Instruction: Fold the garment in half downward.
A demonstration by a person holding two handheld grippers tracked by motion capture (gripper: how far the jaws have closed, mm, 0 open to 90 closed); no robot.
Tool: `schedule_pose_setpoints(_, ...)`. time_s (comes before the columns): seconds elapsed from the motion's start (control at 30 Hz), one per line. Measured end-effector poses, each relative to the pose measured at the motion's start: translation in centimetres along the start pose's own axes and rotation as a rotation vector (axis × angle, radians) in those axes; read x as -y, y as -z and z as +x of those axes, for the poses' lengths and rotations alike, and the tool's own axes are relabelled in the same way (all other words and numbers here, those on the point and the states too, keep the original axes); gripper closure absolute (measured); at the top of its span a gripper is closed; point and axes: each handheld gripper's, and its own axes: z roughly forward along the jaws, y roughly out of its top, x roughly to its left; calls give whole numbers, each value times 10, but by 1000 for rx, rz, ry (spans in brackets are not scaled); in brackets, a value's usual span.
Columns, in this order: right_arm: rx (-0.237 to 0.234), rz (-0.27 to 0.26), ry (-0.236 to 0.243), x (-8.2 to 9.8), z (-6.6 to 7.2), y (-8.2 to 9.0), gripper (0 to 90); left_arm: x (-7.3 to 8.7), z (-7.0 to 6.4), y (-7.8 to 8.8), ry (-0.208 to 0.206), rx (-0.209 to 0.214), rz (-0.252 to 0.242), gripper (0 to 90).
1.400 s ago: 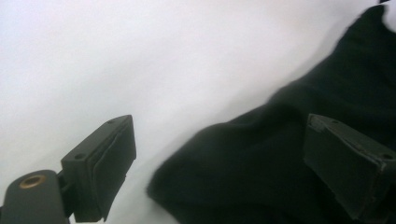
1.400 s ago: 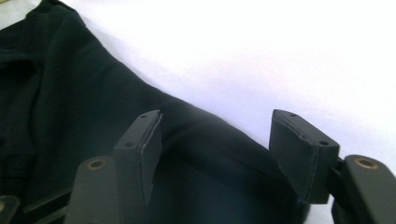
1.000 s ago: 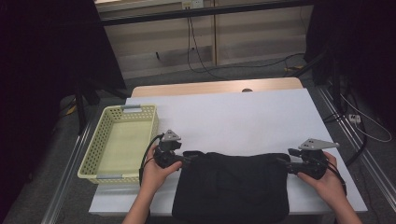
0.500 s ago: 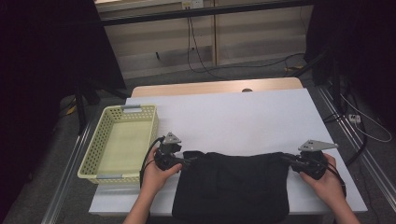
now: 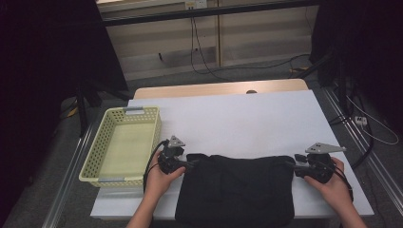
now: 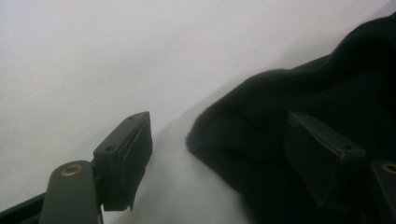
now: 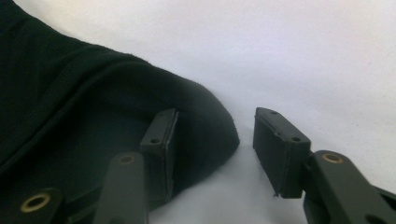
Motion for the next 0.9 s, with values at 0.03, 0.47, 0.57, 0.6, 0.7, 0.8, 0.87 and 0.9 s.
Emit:
schedule_pose_setpoints(0.03,6,4,5,0,1,0,534,1,1,0,-3,0,-1,246)
schedule_pose_setpoints(0.47,-40,-10,-16,1,4,-1,842,3,-1,-1,-22,-8,20,269)
schedule_pose_setpoints(0.57,-37,-11,-15,1,4,-1,848,3,-1,1,-24,-17,22,345)
schedule_pose_setpoints(0.6,-35,-12,-14,1,4,-1,849,3,-1,1,-26,-31,24,368)
schedule_pose_setpoints(0.7,-27,-17,-12,1,4,0,852,2,-1,3,-23,-17,29,516)
schedule_pose_setpoints(0.8,-35,-26,-25,2,1,2,853,2,-1,4,-15,-31,34,586)
schedule_pose_setpoints(0.87,-32,-29,-20,2,1,3,855,1,-1,4,-5,-37,35,672)
schedule_pose_setpoints(0.9,-31,-32,-19,2,1,4,855,0,-1,4,-1,-36,38,705)
